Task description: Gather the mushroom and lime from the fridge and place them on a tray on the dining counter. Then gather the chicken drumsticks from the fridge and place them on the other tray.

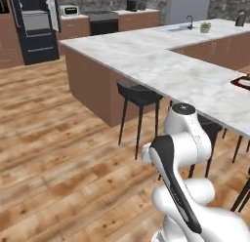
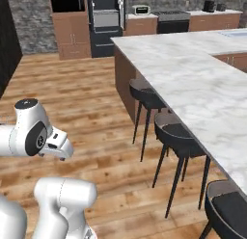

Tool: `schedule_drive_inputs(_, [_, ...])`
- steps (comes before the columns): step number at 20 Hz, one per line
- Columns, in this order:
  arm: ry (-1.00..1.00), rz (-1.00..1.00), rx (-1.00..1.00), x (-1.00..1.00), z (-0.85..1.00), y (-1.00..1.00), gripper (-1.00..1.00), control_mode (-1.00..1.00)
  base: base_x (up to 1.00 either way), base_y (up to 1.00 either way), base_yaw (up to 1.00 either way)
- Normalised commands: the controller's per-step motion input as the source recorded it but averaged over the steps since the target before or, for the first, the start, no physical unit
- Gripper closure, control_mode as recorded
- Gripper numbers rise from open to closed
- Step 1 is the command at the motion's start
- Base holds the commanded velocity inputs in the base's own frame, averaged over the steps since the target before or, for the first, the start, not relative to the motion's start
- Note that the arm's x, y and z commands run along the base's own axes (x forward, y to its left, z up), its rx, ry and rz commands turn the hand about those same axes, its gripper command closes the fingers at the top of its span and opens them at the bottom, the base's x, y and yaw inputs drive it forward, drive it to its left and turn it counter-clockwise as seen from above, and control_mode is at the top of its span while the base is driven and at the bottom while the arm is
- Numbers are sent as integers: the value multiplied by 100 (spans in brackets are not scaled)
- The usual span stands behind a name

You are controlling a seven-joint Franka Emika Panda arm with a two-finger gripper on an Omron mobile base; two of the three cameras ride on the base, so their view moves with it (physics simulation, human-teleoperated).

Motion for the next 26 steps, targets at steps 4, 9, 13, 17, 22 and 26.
schedule_drive_inputs(4, [0, 0, 0, 0, 0, 0, -100, 100, 100, 78, -36])
schedule_drive_inputs(9, [0, 0, 0, 0, 0, 0, -100, 100, 100, 80, -36])
schedule_drive_inputs(13, [0, 0, 0, 0, 0, 0, -100, 100, 100, 95, -30])
schedule_drive_inputs(17, [0, 0, 0, 0, 0, 0, -100, 100, 100, 100, -15])
schedule_drive_inputs(22, [0, 0, 0, 0, 0, 0, -100, 100, 100, 100, -4])
schedule_drive_inputs(26, [0, 0, 0, 0, 0, 0, -100, 100, 100, 100, -3])
